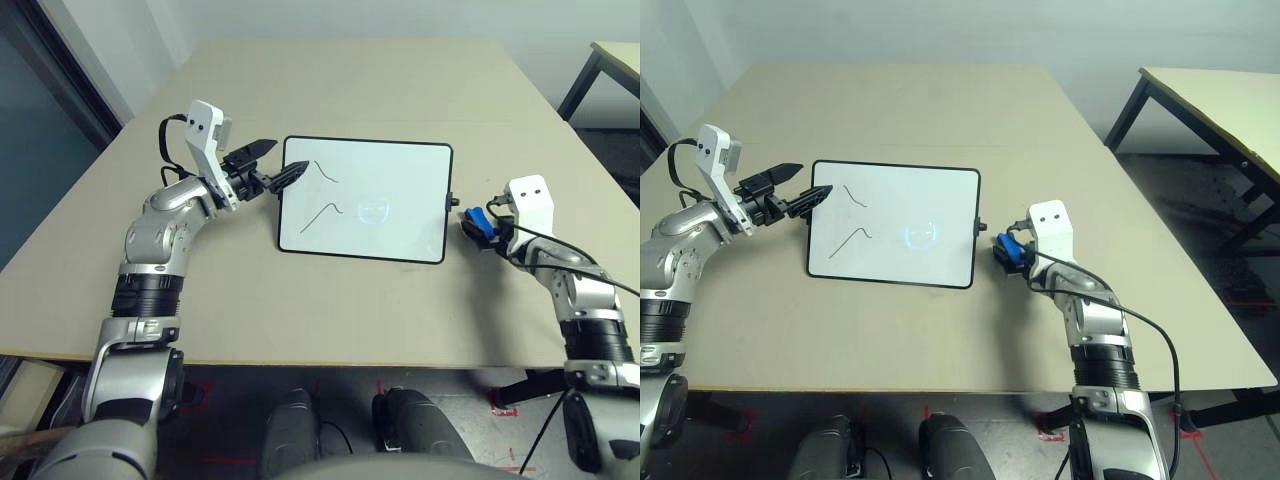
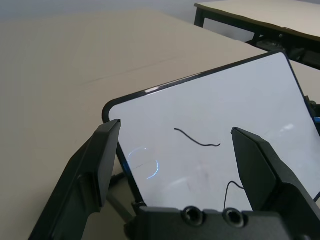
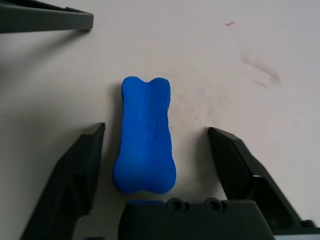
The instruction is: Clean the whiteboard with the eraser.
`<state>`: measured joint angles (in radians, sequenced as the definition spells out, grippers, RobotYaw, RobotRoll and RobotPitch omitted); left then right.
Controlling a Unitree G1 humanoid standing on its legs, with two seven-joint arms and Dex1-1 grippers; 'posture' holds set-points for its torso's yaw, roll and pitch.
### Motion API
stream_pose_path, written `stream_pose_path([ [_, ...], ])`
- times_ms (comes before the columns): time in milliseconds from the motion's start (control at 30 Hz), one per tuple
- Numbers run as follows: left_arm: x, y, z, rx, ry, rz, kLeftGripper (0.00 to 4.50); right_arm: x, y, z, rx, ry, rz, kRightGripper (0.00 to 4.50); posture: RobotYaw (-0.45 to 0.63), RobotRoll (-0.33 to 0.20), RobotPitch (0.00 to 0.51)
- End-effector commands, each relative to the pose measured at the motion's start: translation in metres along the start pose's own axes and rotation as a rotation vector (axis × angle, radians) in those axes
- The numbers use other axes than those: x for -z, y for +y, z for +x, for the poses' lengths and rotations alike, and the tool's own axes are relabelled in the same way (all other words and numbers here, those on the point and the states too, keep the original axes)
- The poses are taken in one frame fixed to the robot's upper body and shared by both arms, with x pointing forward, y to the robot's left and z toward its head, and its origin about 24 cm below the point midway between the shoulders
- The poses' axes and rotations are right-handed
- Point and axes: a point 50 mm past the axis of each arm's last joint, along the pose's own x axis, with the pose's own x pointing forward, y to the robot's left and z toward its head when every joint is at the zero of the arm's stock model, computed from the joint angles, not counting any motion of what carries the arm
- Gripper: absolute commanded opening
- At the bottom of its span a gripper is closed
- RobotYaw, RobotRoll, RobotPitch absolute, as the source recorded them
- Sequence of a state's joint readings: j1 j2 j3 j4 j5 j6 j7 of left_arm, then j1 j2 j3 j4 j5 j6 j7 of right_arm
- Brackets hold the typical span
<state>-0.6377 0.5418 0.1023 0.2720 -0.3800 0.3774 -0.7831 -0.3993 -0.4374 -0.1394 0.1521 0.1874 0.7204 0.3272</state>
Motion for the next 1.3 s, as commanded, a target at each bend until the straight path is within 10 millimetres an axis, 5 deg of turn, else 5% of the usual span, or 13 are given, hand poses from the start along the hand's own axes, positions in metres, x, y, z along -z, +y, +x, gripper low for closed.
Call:
stream_pose_path([
  [33,0.004,0.002,-0.003,0.007,0.028,0.012,4.5,0.008,0.004,-0.003,-0.001,0.035,0.02,3.24,-0.11,0.0,0.079],
  [300,0.006,0.002,-0.003,0.01,0.034,0.012,4.5,-0.002,-0.002,-0.005,0.05,-0.002,0.033,0.9,-0.11,0.0,0.068],
  [433,0.007,0.003,-0.004,0.013,0.043,0.014,4.5,-0.024,-0.017,-0.008,0.139,-0.089,0.032,0.67,-0.12,0.0,0.061],
  [533,0.009,0.004,-0.004,0.02,0.056,0.015,4.5,-0.065,-0.021,-0.013,0.159,-0.236,0.019,0.65,-0.13,0.0,0.055],
  [633,0.013,0.003,-0.003,0.039,0.087,0.005,4.5,-0.114,0.011,-0.016,-0.022,-0.351,-0.061,0.65,-0.13,0.0,0.051],
  [767,0.014,0.001,-0.002,0.088,0.134,-0.003,4.5,-0.139,0.086,-0.023,-0.379,-0.325,-0.244,0.65,-0.13,0.0,0.042],
  [967,0.004,0.007,-0.005,0.073,0.142,-0.007,4.5,-0.124,0.145,-0.021,-0.602,-0.213,-0.415,0.64,-0.12,0.0,0.042],
  [1300,-0.002,0.004,-0.011,0.029,0.116,-0.022,4.5,-0.091,0.176,0.001,-0.623,-0.073,-0.6,0.64,-0.07,0.0,0.058],
])
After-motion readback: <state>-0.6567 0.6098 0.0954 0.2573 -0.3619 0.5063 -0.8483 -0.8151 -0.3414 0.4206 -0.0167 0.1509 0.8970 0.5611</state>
